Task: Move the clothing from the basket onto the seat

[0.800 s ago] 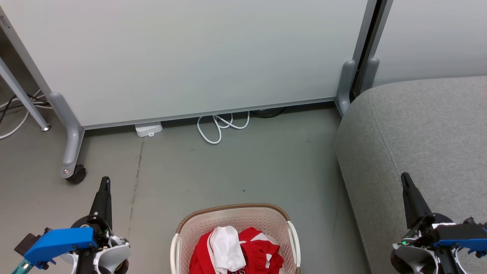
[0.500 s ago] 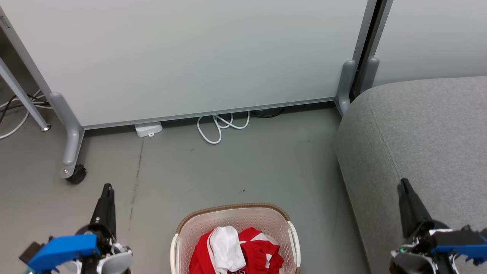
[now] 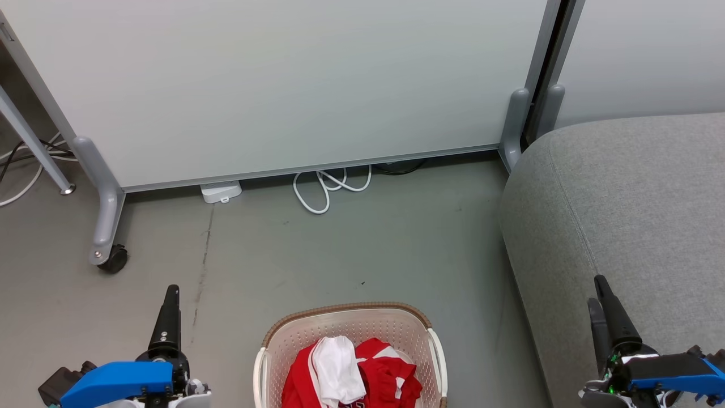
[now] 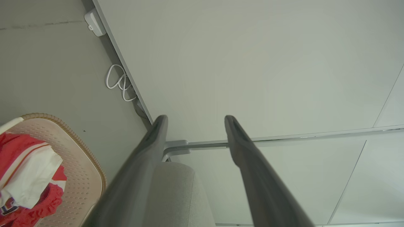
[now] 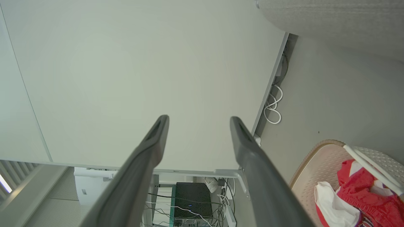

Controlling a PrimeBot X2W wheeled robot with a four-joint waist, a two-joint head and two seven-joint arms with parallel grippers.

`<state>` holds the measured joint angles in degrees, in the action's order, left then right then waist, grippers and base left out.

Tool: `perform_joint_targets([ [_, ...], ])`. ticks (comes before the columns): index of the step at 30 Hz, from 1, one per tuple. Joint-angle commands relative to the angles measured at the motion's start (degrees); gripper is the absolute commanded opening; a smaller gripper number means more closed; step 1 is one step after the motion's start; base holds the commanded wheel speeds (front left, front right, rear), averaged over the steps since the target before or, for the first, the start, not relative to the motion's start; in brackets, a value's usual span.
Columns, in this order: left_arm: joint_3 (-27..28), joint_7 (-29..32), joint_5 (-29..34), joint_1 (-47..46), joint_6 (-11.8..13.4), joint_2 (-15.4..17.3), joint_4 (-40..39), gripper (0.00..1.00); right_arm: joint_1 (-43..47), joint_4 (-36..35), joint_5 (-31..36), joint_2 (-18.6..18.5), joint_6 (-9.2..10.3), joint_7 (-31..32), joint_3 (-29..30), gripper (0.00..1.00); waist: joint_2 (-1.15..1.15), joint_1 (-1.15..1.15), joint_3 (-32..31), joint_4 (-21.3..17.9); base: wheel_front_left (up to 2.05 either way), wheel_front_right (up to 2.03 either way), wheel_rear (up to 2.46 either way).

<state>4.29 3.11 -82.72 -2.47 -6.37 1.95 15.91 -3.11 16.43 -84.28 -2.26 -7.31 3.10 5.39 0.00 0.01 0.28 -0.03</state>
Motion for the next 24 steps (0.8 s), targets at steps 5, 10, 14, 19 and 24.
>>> perform_joint_targets([
  [5, -1.20, -1.66, 7.55, -1.74, 0.87, 0.47, -1.97, 1.00, -1.57, -1.96, 8.65, -0.25, -0.09, -1.65, -0.06, 1.00, 0.00, -0.01, 0.12, 0.05, 0.00, 0.00, 0.00],
  [10, -2.07, -2.89, 13.93, -1.75, 1.50, 0.52, -2.68, 1.00, -1.54, -3.11, 16.24, -0.29, -0.10, -2.87, -0.46, 1.00, 0.00, -0.01, 0.26, 0.08, 0.00, 0.00, 0.00],
  [14, -2.91, -3.83, 18.97, -1.77, 1.97, 0.56, -3.00, 1.00, -1.48, -3.66, 21.97, -0.32, -0.11, -3.82, -0.94, 1.00, 0.00, -0.01, 0.34, 0.13, 0.00, 0.00, 0.00],
  [19, -4.21, -4.94, 25.10, -1.82, 2.69, 0.93, -3.01, 1.00, -1.54, -4.11, 27.89, -0.36, -0.12, -4.92, -1.34, 1.00, 0.00, -0.01, 0.49, 0.19, 0.00, 0.00, 0.00],
  [24, -5.45, -5.99, 30.18, -2.04, 3.15, 1.26, -2.90, 1.00, -1.63, -3.78, 32.44, -0.40, -0.13, -5.99, -1.51, 1.00, 0.00, -0.01, 0.69, 0.30, 0.00, 0.00, 0.00],
])
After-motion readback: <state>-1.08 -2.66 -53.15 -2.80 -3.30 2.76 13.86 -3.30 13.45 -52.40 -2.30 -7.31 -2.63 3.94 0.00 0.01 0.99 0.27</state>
